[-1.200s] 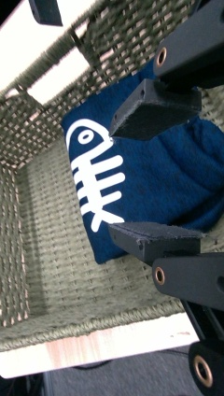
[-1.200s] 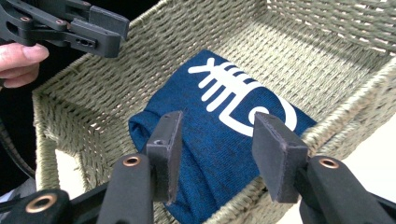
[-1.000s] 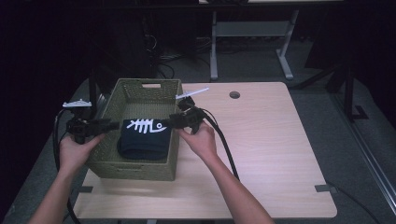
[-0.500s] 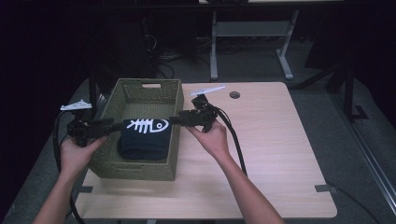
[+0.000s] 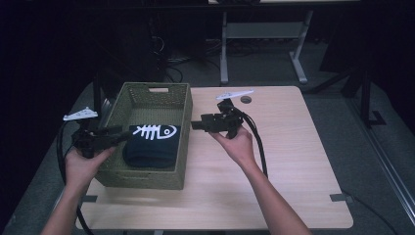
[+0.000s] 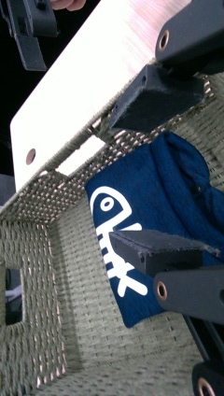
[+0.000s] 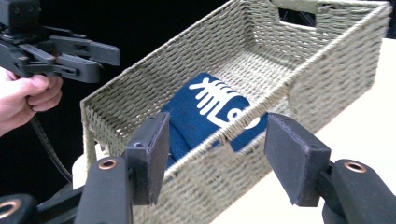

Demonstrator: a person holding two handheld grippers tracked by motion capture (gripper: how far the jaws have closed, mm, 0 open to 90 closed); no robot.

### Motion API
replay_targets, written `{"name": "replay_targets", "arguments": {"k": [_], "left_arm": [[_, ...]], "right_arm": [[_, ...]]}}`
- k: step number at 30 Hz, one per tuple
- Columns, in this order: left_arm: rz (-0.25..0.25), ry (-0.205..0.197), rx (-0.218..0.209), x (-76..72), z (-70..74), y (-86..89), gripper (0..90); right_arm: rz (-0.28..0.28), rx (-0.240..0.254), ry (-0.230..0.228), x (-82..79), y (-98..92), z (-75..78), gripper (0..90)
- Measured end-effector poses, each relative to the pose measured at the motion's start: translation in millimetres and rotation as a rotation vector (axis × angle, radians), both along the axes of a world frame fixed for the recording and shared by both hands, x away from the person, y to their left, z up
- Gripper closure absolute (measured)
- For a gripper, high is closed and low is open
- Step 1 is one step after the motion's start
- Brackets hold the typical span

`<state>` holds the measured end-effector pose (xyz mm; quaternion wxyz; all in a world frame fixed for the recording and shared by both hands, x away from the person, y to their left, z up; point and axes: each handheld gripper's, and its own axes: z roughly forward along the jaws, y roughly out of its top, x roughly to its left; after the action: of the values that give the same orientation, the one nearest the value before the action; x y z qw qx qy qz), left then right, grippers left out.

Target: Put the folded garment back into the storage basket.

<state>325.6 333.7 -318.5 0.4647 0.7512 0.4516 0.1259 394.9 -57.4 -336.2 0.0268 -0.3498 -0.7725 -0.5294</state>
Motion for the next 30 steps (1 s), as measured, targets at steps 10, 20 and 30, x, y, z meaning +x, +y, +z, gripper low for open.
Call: {"name": "replay_targets", "arguments": {"k": [10,20,30], "left_arm": [[-0.034,-0.001,-0.032,-4.8,-0.1,-15.9,33.2],[-0.105,0.023,-0.054,-4.3,-4.2,-41.3,33.1],[-0.157,0.017,-0.057,-4.4,-7.2,-65.8,32.6]], "right_arm": [[-0.032,-0.010,-0.029,-6.5,-32.9,-2.0,36.0],[-0.066,-0.005,-0.024,-11.9,-57.7,-3.3,33.6],[-0.083,-0.029,-0.028,-19.1,-81.9,-6.8,32.9]]}}
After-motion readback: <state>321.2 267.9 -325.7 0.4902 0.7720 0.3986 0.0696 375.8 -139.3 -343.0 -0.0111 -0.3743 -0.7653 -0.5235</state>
